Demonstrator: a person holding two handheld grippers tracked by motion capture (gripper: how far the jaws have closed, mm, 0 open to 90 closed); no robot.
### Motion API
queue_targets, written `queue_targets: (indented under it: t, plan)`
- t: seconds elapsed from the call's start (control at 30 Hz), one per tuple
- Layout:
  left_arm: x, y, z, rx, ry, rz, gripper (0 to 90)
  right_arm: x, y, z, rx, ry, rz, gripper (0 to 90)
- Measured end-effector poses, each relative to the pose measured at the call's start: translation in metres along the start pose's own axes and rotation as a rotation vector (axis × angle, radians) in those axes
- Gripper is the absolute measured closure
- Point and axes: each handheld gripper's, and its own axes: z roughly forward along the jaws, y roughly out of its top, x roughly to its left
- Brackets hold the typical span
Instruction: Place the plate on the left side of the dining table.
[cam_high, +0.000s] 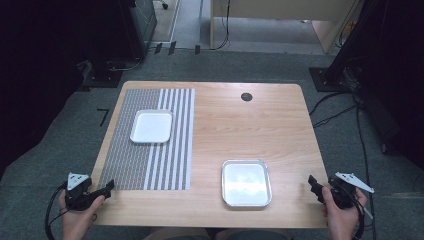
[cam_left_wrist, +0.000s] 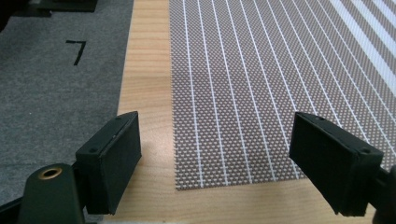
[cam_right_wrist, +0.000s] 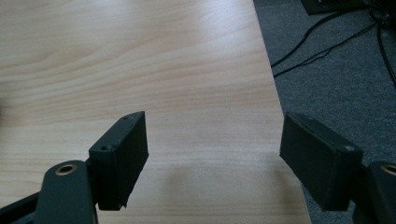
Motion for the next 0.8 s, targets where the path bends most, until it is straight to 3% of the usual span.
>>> queue_targets:
  t: [0.2, 0.27, 0.37, 0.57, 0.8]
  plan:
    - [-0.012, -0.004, 0.003, 0.013, 0.05, 0.079, 16.6, 0.011, -0.007, 0.01, 0.01, -0.002, -0.091, 23.5]
    - [-0.014, -0.005, 0.003, 0.004, 0.053, 0.087, 16.6, 0.015, -0.009, 0.013, 0.024, 0.005, -0.112, 21.8]
    - [-0.01, -0.005, 0.004, 0.005, 0.026, 0.053, 16.6, 0.02, -0.008, 0.016, 0.03, 0.007, -0.143, 22.0]
    - [-0.009, -0.006, 0.005, -0.006, 0.025, 0.058, 16.7, 0.026, -0.008, 0.018, 0.044, 0.0, -0.195, 21.0]
    - [-0.01, -0.005, 0.006, -0.009, 0.028, 0.055, 16.6, 0.026, -0.008, 0.019, 0.055, 0.005, -0.2, 14.9]
